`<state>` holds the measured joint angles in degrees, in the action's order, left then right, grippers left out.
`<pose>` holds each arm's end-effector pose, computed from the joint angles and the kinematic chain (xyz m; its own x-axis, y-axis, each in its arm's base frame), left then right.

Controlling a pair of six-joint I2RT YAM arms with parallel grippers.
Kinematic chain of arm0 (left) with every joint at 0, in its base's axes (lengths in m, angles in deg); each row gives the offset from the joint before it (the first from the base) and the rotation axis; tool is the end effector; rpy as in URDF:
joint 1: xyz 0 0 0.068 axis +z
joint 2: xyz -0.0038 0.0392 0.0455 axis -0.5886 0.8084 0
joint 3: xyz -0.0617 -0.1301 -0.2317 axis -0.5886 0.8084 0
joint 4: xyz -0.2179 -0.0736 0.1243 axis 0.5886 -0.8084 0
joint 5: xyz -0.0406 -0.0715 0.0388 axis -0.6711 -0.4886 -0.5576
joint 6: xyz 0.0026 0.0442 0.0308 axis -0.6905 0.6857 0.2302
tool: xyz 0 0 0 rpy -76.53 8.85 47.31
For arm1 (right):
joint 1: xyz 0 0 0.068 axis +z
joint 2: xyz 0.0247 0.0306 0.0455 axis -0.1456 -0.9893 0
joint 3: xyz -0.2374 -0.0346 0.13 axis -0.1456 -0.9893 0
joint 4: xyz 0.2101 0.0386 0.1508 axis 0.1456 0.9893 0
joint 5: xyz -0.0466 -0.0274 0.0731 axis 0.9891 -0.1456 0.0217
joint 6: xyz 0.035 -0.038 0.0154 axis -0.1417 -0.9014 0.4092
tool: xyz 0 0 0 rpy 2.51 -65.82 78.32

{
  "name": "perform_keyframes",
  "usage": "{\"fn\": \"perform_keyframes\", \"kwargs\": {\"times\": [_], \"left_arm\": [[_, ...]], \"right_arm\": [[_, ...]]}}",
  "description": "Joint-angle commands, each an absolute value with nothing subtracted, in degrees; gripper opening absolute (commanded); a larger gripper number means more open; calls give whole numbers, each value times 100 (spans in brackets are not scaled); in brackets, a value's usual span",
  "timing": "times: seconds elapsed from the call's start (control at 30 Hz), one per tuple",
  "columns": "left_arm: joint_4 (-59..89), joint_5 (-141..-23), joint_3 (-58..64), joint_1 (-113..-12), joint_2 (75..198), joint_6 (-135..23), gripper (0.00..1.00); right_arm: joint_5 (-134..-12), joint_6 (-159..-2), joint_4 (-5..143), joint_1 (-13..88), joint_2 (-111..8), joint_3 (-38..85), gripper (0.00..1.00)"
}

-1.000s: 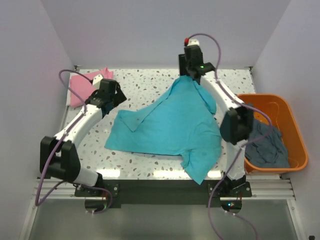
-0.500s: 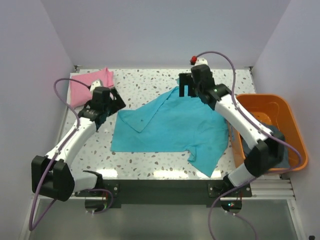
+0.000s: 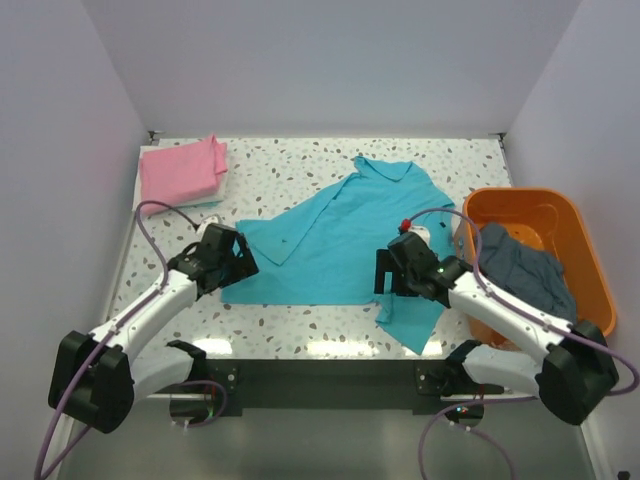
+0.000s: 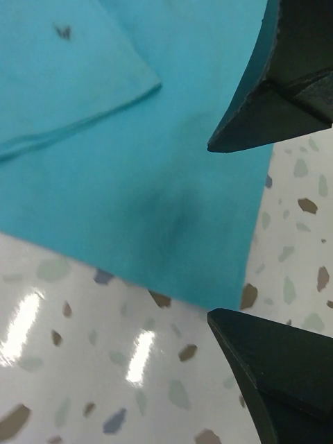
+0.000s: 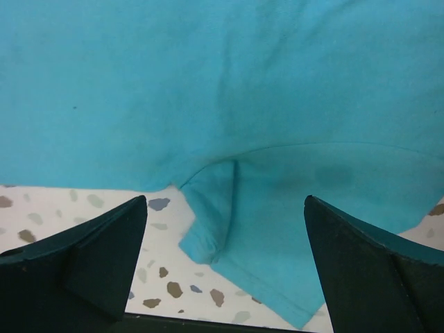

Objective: Fold and stack the t-shirts
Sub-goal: Flatten the tshirt out

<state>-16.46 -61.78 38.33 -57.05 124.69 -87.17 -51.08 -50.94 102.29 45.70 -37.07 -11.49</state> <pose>0.1979 -0.0680 0.2048 -0.7259 -0.4372 -0.5309 -0.3517 0.8994 -0.2598 0.1779 0.1241 0.2105 -0.8392 0.0846 -0.5373 0.0201 0.9920 0.1249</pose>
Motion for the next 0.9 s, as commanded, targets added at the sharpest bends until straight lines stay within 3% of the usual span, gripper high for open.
{"fn": "perform_keyframes", "kwargs": {"times": [0.0,0.13,0.3,0.5,0.63,0.87], "left_arm": [[-2506,-5343,4113,-5619,12299,-9388,100],[-2376,-5438,4271,-5478,12430,-9705,100],[-2164,-5624,4579,-5460,12729,-9942,90],[-1945,-5431,4948,-5452,12659,-10224,71],[-1733,-5543,5063,-5434,12685,-10268,45],[-1365,-5974,5212,-5443,12721,-10049,43]], "right_arm": [[-5432,-4516,10178,4660,-2950,-1516,99],[-5468,-4331,10397,4705,-2562,-1728,99],[-5398,-4234,10477,4713,-2474,-1808,99],[-5354,-4278,10459,4722,-2561,-1729,99],[-5310,-4269,10573,4731,-2562,-1676,99],[-5152,-4199,10784,4731,-2491,-1641,99]]}}
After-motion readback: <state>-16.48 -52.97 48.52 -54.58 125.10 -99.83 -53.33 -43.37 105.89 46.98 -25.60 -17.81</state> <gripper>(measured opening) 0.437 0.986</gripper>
